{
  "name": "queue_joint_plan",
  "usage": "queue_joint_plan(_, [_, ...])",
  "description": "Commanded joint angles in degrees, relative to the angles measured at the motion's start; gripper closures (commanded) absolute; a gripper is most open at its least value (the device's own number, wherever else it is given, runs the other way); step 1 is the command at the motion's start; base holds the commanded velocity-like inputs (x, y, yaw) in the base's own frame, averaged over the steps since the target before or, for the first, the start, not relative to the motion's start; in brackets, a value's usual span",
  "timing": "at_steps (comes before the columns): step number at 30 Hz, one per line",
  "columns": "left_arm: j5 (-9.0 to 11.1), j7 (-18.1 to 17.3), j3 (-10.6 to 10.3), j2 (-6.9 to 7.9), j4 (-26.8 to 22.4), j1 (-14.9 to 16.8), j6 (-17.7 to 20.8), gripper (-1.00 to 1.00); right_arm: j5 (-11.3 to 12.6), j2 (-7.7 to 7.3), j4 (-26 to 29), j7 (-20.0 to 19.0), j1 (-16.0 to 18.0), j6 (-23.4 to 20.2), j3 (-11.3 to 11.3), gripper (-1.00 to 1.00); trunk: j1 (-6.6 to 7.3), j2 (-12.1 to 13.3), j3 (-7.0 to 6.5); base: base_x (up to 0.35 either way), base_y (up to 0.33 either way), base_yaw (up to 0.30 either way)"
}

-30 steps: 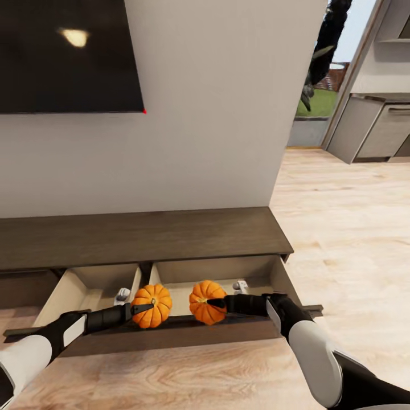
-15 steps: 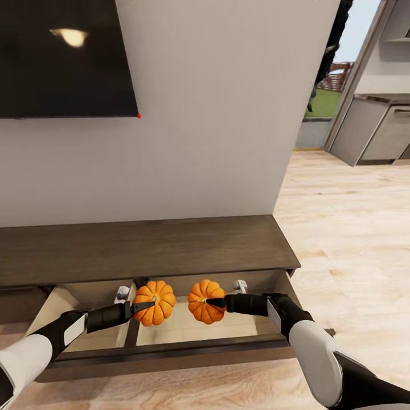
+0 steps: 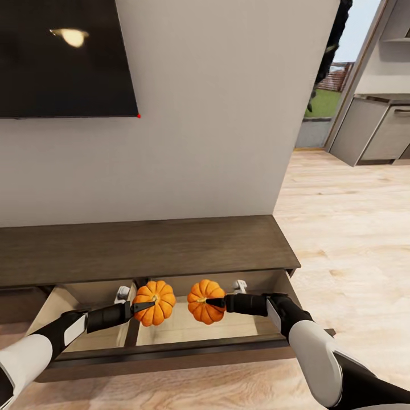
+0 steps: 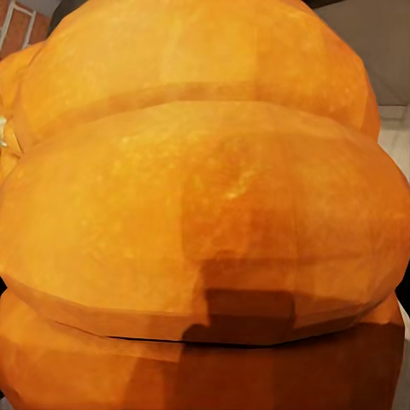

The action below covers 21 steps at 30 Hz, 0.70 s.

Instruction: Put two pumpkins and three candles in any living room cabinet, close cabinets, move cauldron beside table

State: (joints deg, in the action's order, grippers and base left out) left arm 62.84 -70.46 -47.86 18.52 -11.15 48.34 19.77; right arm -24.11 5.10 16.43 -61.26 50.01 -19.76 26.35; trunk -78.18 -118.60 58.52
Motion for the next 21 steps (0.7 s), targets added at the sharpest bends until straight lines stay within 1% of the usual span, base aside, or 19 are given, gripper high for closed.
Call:
queue_joint_plan(1, [0.0, 0.0, 0.0, 0.01, 0.0, 0.0, 0.0, 1.0, 0.0, 0.0, 0.0, 0.0, 0.0, 0.0, 0.0, 1.0, 0.0, 0.0, 0.0, 0.0, 0.0, 0.0])
queue_joint_plan(14, [0.0, 0.0, 0.0, 0.1, 0.0, 0.0, 0.0, 1.0, 0.0, 0.0, 0.0, 0.1, 0.0, 0.1, 0.0, 1.0, 0.0, 0.0, 0.0, 0.0, 0.0, 0.0])
queue_joint_plan(15, [0.1, 0.1, 0.0, -0.1, 0.0, 0.0, 0.0, 1.0, 0.0, -0.3, 0.2, 0.2, 0.0, 0.0, 0.2, 1.0, 0.0, 0.0, 0.0, 0.0, 0.0, 0.0])
queue_joint_plan(18, [0.1, 0.1, 0.0, -0.3, 0.0, 0.0, 0.0, 1.0, 0.1, -2.01, 0.3, 0.2, 0.1, -0.1, 0.4, 1.0, 0.0, 0.0, 0.0, 0.0, 0.0, 0.0])
queue_joint_plan(20, [0.1, 0.1, 0.1, -0.89, 0.0, 0.0, 0.0, 1.0, 0.2, -3.24, 0.5, 0.2, 0.1, -0.3, 0.4, 1.0, 0.0, 0.0, 0.0, 0.0, 0.0, 0.0])
queue_joint_plan(21, [0.1, 0.1, 0.1, -1.16, 0.0, 0.0, 0.1, 1.0, 0.2, -3.5, 0.7, 0.3, 0.2, -0.6, 0.4, 1.0, 0.0, 0.0, 0.0, 0.0, 0.0, 0.0])
